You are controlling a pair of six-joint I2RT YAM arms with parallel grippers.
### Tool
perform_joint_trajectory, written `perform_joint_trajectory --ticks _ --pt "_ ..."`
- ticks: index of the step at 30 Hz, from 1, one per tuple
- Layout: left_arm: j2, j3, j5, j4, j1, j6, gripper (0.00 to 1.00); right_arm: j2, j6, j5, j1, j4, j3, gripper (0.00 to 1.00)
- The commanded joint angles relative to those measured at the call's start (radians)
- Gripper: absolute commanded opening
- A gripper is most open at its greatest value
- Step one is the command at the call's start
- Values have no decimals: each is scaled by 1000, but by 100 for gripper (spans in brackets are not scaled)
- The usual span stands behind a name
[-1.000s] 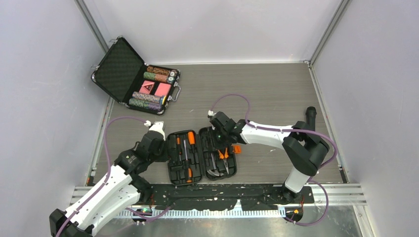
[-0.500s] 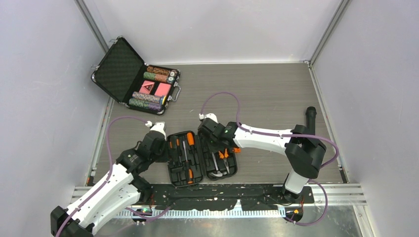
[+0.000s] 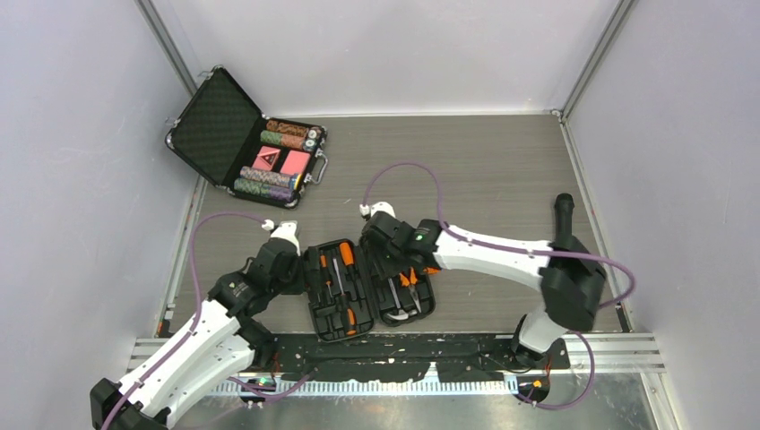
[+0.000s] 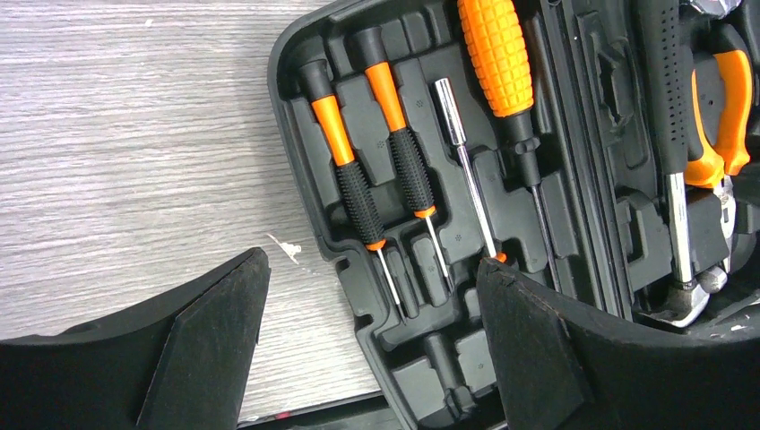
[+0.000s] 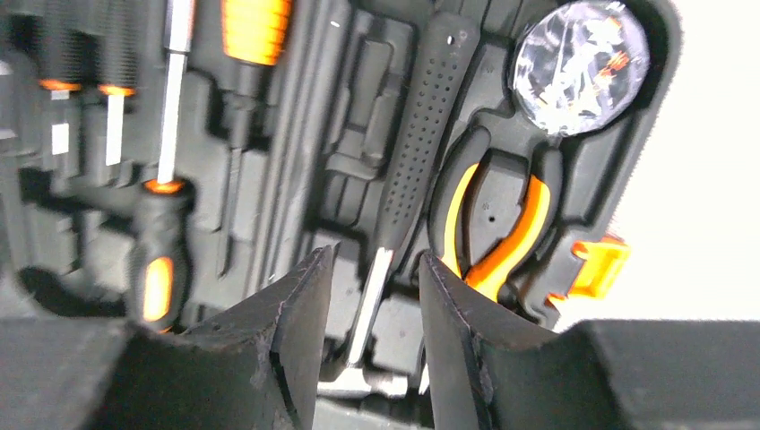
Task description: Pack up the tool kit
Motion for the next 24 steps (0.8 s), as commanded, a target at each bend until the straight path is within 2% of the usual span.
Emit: perform_joint_trajectory --ticks 1,4,9,15,24 --pt "-12 10 -17 4 5 -5 87 -191 -61 -38 8 -20 0 46" --pt "-6 9 -19 5 5 -7 87 -224 -85 -102 14 -17 -70 44" --pt "2 3 -16 2 5 -14 87 -224 -90 -128 62 8 -159 30" --pt "-12 -13 -13 -19 6 -29 86 -158 -89 -111 116 -6 -155 19" --pt "0 -42 4 -10 6 -71 83 -77 -105 -71 130 -29 -115 6"
